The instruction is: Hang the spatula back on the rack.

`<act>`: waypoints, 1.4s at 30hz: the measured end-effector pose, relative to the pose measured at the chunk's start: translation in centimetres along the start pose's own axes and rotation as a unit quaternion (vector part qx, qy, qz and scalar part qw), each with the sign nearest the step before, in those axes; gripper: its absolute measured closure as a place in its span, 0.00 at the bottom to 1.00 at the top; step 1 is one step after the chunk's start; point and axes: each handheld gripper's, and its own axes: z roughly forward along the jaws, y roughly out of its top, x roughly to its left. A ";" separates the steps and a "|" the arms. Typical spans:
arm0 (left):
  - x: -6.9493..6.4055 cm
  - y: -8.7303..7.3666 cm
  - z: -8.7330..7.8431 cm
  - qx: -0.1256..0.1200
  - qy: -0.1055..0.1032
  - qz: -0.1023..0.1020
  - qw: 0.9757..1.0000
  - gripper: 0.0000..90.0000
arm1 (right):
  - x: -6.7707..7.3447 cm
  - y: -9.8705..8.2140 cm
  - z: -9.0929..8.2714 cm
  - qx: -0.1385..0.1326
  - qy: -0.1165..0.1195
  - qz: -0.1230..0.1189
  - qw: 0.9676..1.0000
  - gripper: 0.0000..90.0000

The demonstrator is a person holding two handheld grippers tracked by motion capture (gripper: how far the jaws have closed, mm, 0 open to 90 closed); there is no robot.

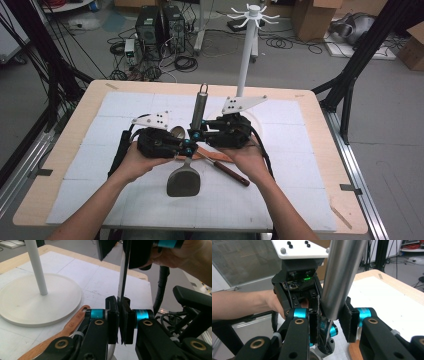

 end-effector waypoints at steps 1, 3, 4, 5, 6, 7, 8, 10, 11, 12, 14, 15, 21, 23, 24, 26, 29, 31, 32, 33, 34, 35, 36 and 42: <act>0.0 0.0 0.0 -0.001 -0.001 -0.001 1.000 0.95 | 0.0 -0.1 0.1 -0.003 0.001 -0.003 1.000 0.81; 0.0 0.0 -0.1 -0.002 -0.002 -0.003 1.000 0.94 | 0.0 -0.1 0.1 -0.007 0.008 0.002 1.000 0.82; 0.0 0.0 -0.2 -0.005 -0.003 -0.003 1.000 0.94 | 0.0 -0.1 0.2 -0.007 0.009 0.000 1.000 0.82; 0.0 0.1 -0.3 -0.009 -0.004 -0.003 1.000 0.92 | 0.0 -0.1 0.2 -0.005 0.010 0.001 1.000 0.82; 0.0 0.1 -0.4 -0.014 -0.003 -0.005 1.000 0.90 | 0.0 -0.1 0.2 -0.007 0.013 -0.001 1.000 0.82; 0.0 0.1 -0.6 -0.013 -0.004 -0.004 1.000 0.88 | 0.0 -0.1 0.2 -0.007 0.016 0.001 1.000 0.83; 0.0 0.1 -0.6 -0.012 -0.001 -0.005 1.000 0.86 | 0.0 0.0 0.2 -0.007 0.017 -0.001 1.000 0.83; 0.1 0.1 -0.9 -0.007 -0.001 -0.003 1.000 0.83 | 0.1 0.1 0.2 -0.003 0.021 0.001 1.000 0.83; 0.0 0.1 -1.0 -0.009 0.003 -0.003 1.000 0.82 | 0.1 0.1 0.2 -0.001 0.021 -0.006 1.000 0.83; -0.1 0.1 -1.2 -0.008 0.004 -0.001 1.000 0.80 | 0.2 0.2 0.2 0.001 0.022 -0.006 1.000 0.83; -0.1 0.0 -1.3 -0.008 0.006 -0.001 1.000 0.77 | 0.2 0.3 0.2 0.002 0.021 -0.007 1.000 0.83; -0.2 0.0 -1.7 -0.007 0.008 0.000 1.000 0.75 | 0.3 0.4 0.1 0.003 0.019 -0.010 1.000 0.83; -0.5 -0.2 -2.6 -0.004 0.022 0.005 1.000 0.69 | 0.3 0.8 -0.7 0.006 0.003 -0.012 1.000 0.83; -0.6 -0.3 -2.9 0.001 0.030 0.007 1.000 0.67 | 0.3 0.9 -0.9 0.005 0.003 -0.012 1.000 0.83; -0.7 -0.5 -3.2 0.005 0.038 0.009 0.999 0.66 | 0.2 1.1 -1.2 0.005 0.001 -0.012 1.000 0.83; -0.7 -0.6 -3.4 0.008 0.042 0.012 0.999 0.64 | 0.2 1.1 -1.4 0.005 -0.002 -0.012 1.000 0.83; -0.8 -0.9 -3.8 0.013 0.047 0.011 0.999 0.63 | 0.1 1.4 -1.9 0.003 -0.012 -0.012 1.000 0.83; -0.9 -1.1 -4.1 0.015 0.054 0.008 0.998 0.61 | 0.0 1.6 -2.2 0.001 -0.017 -0.013 1.000 0.83; -0.9 -1.4 -4.4 0.019 0.057 0.010 0.998 0.61 | -0.2 1.7 -2.5 -0.001 -0.021 -0.012 1.000 0.83; -0.9 -1.4 -4.4 0.019 0.057 0.010 0.998 0.60 | -0.2 1.7 -2.5 -0.001 -0.021 -0.012 1.000 0.83; -0.8 -1.6 -4.7 0.021 0.064 0.012 0.998 0.60 | -0.3 1.8 -2.8 -0.004 -0.024 -0.009 1.000 0.83; -0.8 -1.8 -4.8 0.022 0.067 0.011 0.997 0.59 | -0.4 1.8 -3.0 -0.005 -0.025 -0.007 1.000 0.83; -0.8 -1.9 -4.9 0.021 0.069 0.008 0.997 0.58 | -0.5 1.8 -3.1 -0.004 -0.027 -0.006 1.000 0.83; -0.8 -2.6 -5.5 0.021 0.087 0.002 0.996 0.52 | -0.8 2.0 -3.7 -0.010 -0.038 -0.007 0.999 0.83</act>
